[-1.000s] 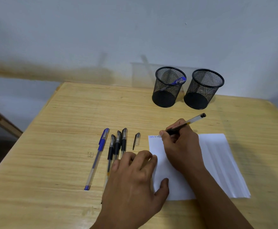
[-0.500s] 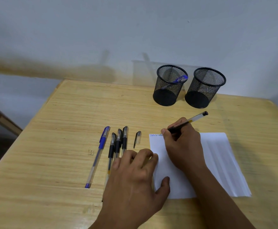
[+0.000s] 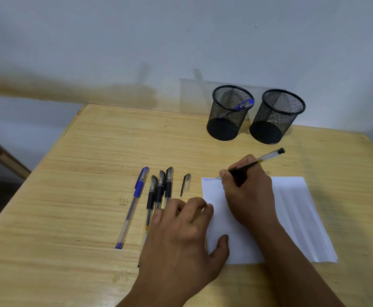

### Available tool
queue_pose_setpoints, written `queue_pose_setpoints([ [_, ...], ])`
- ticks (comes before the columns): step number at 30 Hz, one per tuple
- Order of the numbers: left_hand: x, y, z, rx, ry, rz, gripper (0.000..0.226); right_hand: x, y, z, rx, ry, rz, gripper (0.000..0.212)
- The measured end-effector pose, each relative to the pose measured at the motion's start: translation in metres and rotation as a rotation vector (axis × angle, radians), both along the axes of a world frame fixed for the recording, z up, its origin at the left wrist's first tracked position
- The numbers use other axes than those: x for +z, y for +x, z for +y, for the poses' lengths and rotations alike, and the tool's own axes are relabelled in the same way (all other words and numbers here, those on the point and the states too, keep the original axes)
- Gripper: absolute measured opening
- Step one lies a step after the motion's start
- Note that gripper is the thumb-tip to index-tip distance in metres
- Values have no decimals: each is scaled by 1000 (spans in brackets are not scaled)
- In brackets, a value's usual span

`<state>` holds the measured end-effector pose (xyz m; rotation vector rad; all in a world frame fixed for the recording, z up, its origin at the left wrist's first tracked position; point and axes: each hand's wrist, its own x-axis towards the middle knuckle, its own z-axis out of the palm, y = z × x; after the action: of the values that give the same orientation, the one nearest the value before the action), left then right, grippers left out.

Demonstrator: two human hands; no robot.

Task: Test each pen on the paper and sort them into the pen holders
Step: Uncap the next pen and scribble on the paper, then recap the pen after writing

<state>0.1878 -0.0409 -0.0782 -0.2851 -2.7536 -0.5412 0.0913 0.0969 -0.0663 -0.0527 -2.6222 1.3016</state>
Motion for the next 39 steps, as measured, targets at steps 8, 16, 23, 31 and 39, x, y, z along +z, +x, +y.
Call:
queue_pose_setpoints([
  [8, -2, 0, 0, 10, -29, -20, 50, 3, -4, 10, -101, -322, -54, 13],
  [16, 1, 3, 4, 36, -89, -48, 47, 22, 8, 29, -48, -530, -113, 8],
  [23, 8, 6, 7, 60, -164, -74, 42, 35, 49, 46, -4, -639, -133, 7],
  [31, 28, -6, 6, 146, -119, -46, 57, 49, 88, 75, 10, -743, -137, 8],
  [39, 39, -44, -4, 278, -258, -88, 21, 49, 113, 84, 44, -782, -168, 5],
])
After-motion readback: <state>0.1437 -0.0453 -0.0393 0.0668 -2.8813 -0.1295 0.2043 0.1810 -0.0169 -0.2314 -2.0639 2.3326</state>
